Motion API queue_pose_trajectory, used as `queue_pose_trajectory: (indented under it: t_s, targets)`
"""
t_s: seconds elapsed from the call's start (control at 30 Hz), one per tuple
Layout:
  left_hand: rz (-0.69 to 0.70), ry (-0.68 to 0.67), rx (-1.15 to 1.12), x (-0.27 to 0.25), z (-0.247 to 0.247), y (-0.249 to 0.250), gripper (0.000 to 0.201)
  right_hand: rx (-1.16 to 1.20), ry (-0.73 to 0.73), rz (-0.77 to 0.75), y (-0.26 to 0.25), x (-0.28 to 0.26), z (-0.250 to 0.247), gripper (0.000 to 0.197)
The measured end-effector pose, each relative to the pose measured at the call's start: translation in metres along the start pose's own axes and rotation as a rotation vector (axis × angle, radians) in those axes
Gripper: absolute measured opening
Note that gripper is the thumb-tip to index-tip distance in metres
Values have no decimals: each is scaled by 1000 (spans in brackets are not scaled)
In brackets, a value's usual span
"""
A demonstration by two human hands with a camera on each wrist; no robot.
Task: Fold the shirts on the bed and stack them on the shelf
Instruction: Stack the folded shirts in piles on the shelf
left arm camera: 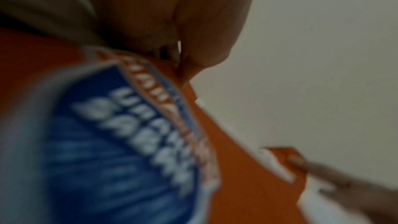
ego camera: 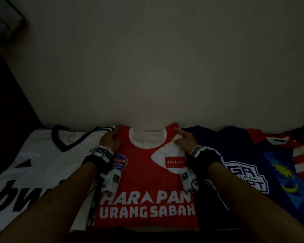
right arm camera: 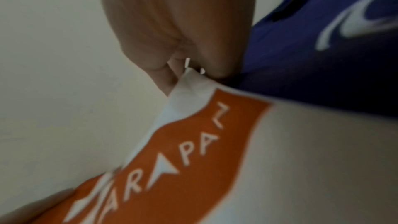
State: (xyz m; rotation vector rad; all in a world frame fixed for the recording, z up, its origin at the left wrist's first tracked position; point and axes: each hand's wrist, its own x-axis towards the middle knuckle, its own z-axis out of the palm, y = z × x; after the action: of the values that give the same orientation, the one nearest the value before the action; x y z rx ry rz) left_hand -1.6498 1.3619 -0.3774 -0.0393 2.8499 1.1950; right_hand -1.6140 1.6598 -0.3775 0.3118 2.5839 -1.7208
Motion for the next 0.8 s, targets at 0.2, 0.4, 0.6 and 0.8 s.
queue_pose_trajectory:
  t_s: [0.2,0.4,0.6,0.8]
  targets:
    - [20,-3,-79,-3,6,8,53,-154,-13,-50,2,-2,5,66]
    - [178,160,-7,-40,6,30,49,-447,171,-400,-18,-55,35,62]
    - [138,-181,290,-135,51,8,76,-753,-104,-187,13,-170,93,66]
    - [68,-121,515,-168,56,-30,84,-908,-54,-119,38,-178,104,114]
